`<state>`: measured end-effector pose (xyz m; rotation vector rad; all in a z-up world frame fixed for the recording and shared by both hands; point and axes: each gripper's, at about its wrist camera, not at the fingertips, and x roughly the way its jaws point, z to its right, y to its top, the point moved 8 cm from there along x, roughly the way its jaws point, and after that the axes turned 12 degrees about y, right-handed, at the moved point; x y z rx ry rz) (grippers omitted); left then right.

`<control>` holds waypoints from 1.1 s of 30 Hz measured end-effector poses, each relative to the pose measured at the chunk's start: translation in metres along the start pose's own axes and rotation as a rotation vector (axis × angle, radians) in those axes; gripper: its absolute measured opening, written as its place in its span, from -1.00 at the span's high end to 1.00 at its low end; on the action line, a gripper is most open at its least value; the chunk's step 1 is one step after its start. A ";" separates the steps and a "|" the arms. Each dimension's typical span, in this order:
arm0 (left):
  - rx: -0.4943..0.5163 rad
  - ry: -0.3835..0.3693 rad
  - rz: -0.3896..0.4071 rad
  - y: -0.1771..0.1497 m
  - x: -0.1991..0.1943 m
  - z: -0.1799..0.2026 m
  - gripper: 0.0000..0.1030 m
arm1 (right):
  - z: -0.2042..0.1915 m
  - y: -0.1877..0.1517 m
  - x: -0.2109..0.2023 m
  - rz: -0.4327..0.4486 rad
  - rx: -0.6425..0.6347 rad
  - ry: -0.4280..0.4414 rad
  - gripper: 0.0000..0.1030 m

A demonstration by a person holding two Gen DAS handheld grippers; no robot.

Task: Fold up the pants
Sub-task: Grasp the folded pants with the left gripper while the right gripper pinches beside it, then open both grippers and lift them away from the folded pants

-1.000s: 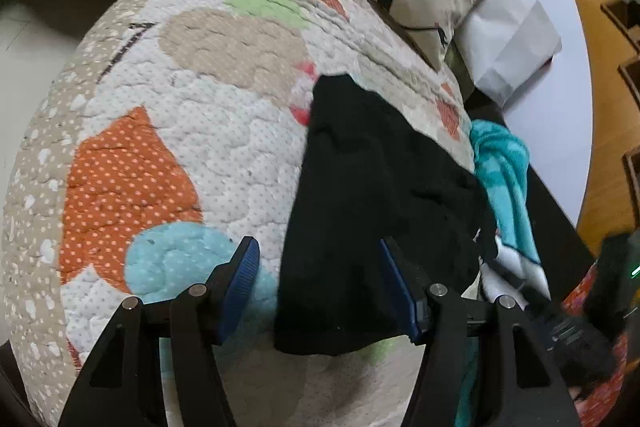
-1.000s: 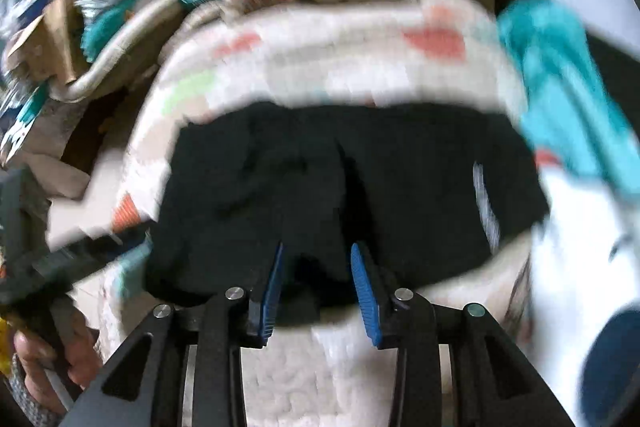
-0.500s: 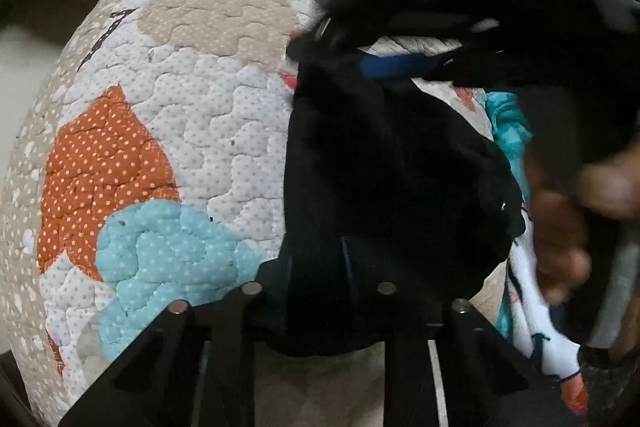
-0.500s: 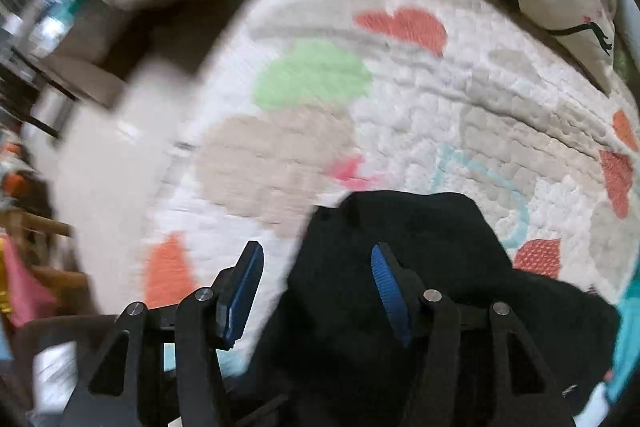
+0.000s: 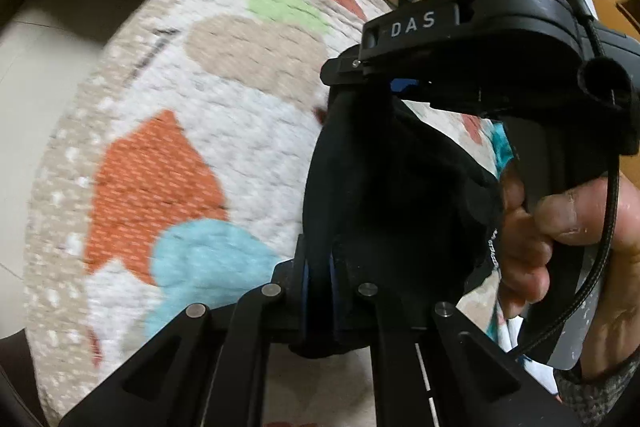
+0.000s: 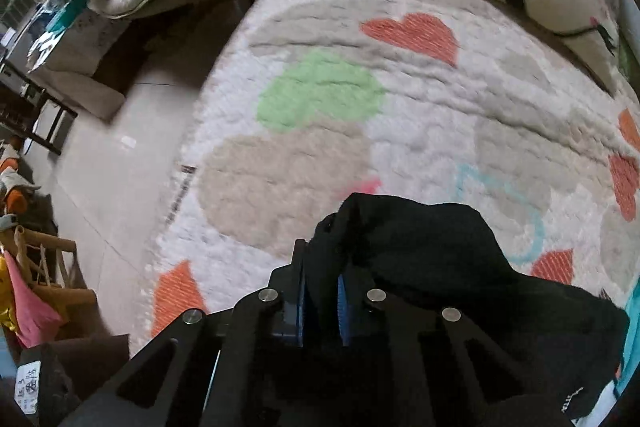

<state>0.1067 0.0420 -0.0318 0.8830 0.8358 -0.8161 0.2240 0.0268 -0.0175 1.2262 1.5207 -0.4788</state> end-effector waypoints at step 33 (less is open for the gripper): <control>-0.006 0.330 0.326 0.031 -0.066 -0.045 0.27 | 0.092 -0.107 -0.163 0.414 0.179 0.038 -0.31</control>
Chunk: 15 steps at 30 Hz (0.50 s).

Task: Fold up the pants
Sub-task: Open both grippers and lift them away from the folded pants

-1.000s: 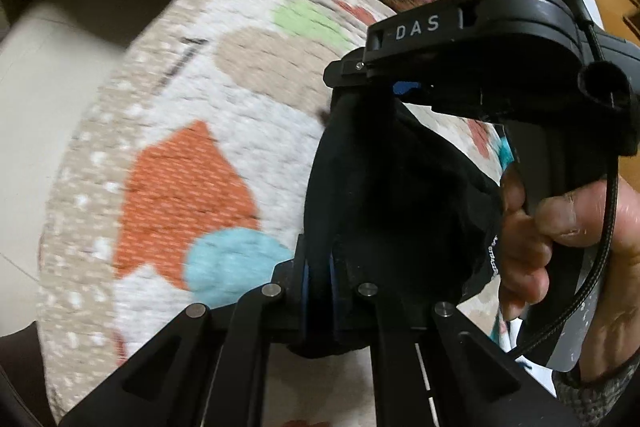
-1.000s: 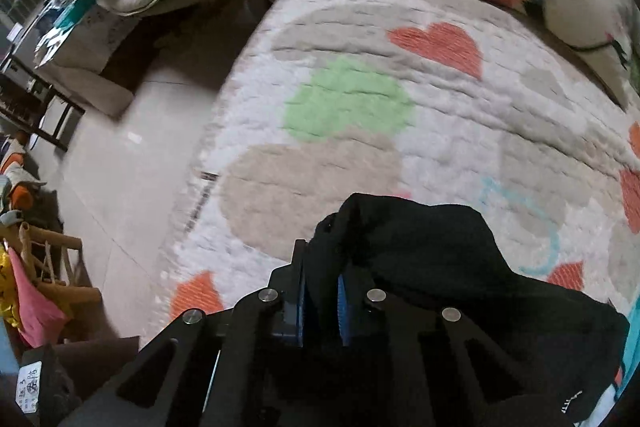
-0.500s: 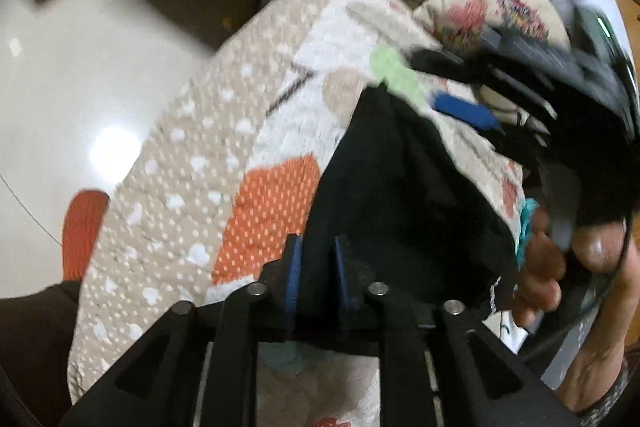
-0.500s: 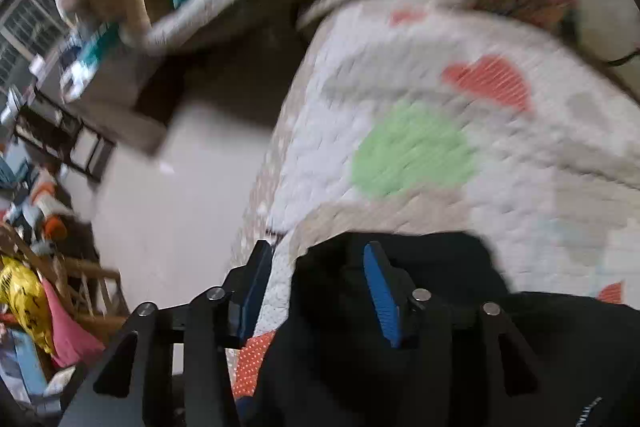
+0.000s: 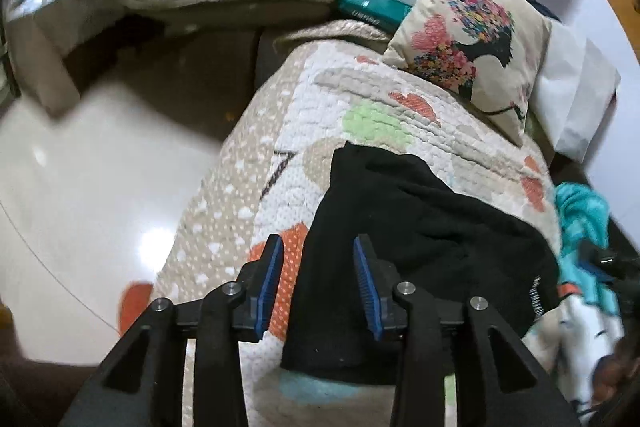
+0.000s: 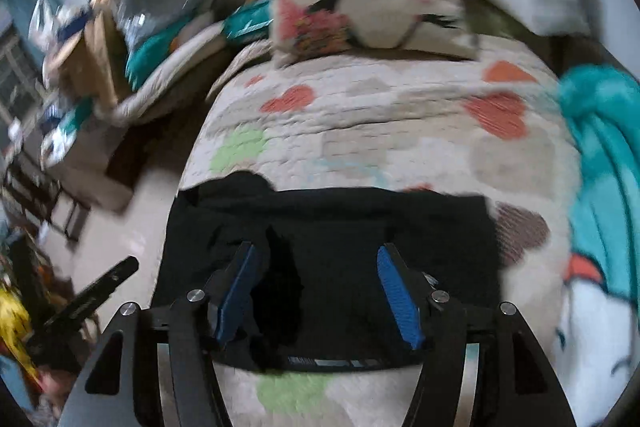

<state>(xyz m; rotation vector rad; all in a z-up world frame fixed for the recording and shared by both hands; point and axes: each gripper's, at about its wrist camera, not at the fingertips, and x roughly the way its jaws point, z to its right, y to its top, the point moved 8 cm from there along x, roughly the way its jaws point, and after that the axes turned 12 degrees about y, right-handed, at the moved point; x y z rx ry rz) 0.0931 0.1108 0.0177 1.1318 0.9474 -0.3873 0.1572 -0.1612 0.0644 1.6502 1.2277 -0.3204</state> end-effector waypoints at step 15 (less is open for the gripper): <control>0.206 0.193 0.209 -0.001 -0.012 0.015 -0.04 | 0.023 -0.030 -0.079 0.235 -0.039 -0.130 -0.42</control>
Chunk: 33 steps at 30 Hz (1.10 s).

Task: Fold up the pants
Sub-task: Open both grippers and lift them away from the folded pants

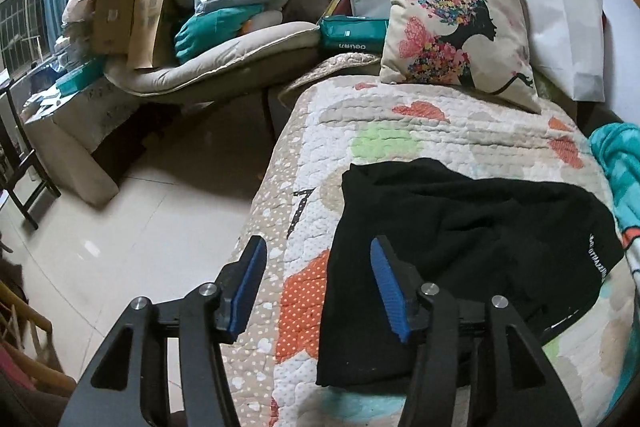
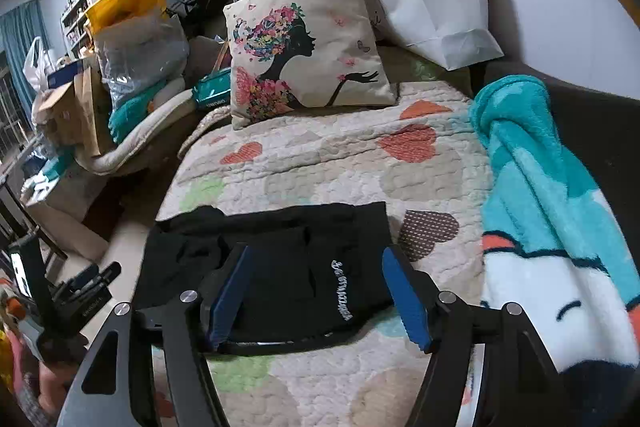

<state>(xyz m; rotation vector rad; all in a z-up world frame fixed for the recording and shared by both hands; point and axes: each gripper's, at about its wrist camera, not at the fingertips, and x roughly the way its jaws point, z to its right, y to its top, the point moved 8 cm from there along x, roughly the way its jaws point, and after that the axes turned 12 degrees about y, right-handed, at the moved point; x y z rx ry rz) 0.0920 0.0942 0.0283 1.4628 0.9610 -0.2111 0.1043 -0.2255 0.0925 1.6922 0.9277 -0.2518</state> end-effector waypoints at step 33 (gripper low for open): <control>0.001 -0.158 -0.070 -0.003 -0.001 0.037 -0.06 | 0.061 -0.042 0.024 0.002 0.417 0.071 -0.44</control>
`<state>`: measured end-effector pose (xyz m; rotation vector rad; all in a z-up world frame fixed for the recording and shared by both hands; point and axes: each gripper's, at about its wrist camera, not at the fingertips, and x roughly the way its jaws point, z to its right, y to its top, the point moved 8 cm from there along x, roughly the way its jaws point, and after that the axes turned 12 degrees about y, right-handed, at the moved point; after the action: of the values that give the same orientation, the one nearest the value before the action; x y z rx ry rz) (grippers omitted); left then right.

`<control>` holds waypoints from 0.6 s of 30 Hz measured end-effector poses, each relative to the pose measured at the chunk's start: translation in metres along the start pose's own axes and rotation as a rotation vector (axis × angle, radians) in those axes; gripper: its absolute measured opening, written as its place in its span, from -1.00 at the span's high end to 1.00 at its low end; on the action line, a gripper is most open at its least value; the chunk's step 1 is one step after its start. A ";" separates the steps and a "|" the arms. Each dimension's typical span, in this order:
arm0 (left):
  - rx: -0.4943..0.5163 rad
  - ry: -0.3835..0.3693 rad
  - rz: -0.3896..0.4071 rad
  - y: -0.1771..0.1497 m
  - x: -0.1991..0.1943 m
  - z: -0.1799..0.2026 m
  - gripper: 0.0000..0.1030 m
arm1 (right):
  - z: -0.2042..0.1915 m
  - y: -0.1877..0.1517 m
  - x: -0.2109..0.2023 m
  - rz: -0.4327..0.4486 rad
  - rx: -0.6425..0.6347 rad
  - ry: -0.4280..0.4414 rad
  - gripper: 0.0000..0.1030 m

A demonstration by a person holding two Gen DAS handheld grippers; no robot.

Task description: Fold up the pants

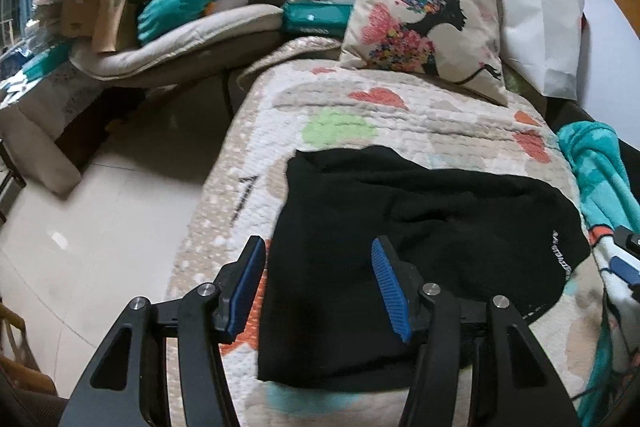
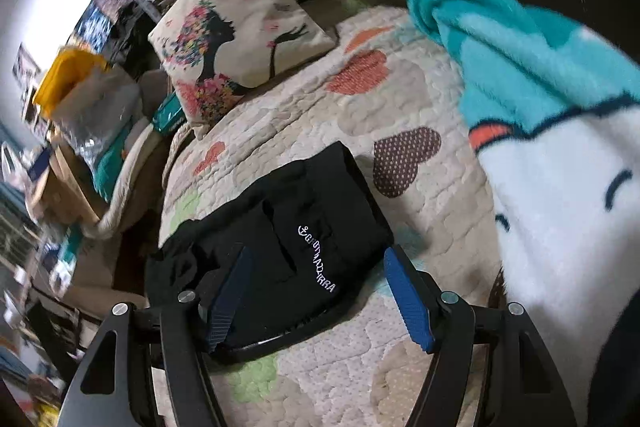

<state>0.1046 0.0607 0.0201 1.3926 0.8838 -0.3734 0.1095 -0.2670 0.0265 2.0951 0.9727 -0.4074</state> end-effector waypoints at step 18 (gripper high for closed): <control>0.252 -0.323 -0.105 0.087 0.011 0.147 -0.06 | 0.029 -0.016 0.043 -0.094 0.145 0.011 -0.45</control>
<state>0.2193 -0.0587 0.0624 1.4656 0.6591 -0.7887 0.1267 -0.2604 -0.0244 2.1882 1.0788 -0.5288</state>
